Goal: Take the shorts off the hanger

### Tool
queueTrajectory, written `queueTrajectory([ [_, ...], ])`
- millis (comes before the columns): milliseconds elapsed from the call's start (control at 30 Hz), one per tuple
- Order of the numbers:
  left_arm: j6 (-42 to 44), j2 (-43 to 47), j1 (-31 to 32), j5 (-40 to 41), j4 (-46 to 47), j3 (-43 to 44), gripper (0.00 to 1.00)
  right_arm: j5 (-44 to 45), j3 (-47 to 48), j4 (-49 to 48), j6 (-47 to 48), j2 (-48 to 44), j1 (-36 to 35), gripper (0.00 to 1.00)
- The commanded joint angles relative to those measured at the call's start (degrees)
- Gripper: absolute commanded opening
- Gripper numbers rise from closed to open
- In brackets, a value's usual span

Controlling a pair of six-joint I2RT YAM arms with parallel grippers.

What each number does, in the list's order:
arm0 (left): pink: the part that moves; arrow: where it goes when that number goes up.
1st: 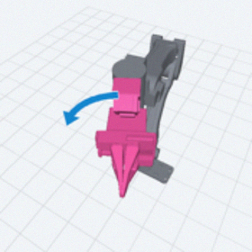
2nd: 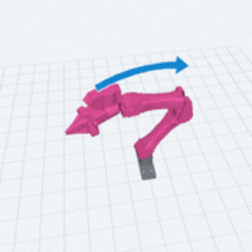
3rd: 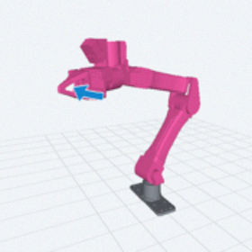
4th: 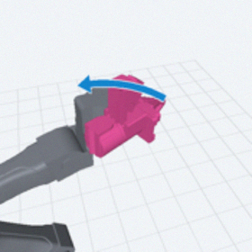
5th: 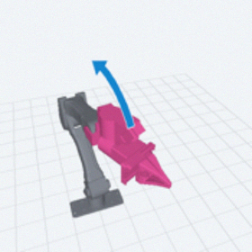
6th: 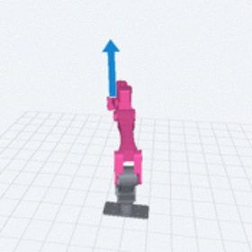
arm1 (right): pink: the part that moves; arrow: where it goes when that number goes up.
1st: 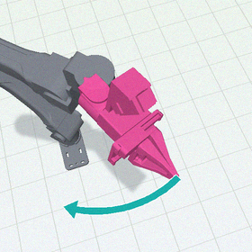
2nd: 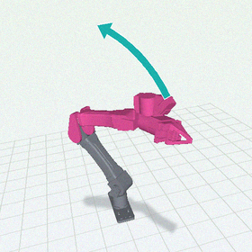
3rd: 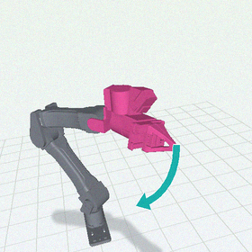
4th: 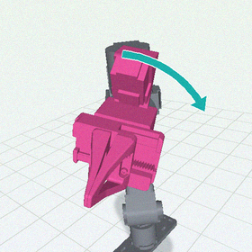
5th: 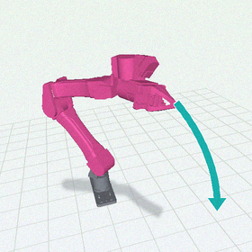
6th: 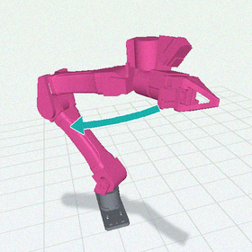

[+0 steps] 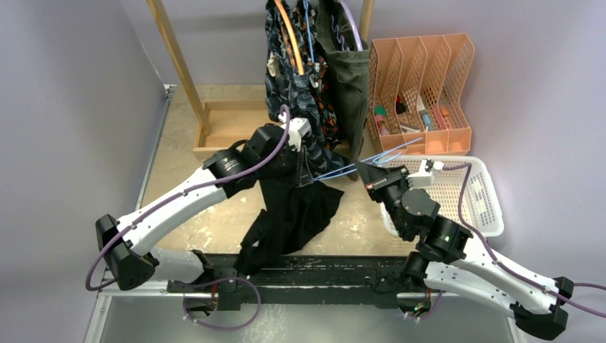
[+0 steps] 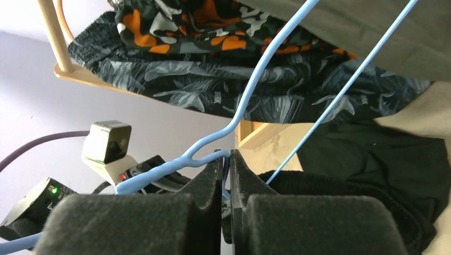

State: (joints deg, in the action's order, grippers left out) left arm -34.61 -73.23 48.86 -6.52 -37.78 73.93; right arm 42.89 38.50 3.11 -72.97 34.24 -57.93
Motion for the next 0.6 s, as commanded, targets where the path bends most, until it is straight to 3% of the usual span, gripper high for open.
queueTrajectory([
  [0,4.3,0.1,-1.0,12.6,1.0,4.4,0.08,6.4,2.7,9.3,3.1,-1.9,0.1,0.00],
  [233,0.2,6.5,-1.0,8.8,4.0,-9.3,0.11,6.6,2.1,8.7,2.7,-1.2,0.2,0.00],
  [367,-1.7,9.2,-1.0,16.9,4.2,-15.9,0.05,6.5,3.5,10.0,2.8,0.1,0.1,0.00],
  [400,-1.7,8.6,-1.2,19.2,4.1,-17.3,0.00,6.8,4.2,10.5,3.3,0.4,0.1,0.00],
  [567,-2.4,0.6,-4.9,26.2,2.1,-16.6,0.00,8.2,10.0,13.2,13.0,0.5,0.2,0.00],
])
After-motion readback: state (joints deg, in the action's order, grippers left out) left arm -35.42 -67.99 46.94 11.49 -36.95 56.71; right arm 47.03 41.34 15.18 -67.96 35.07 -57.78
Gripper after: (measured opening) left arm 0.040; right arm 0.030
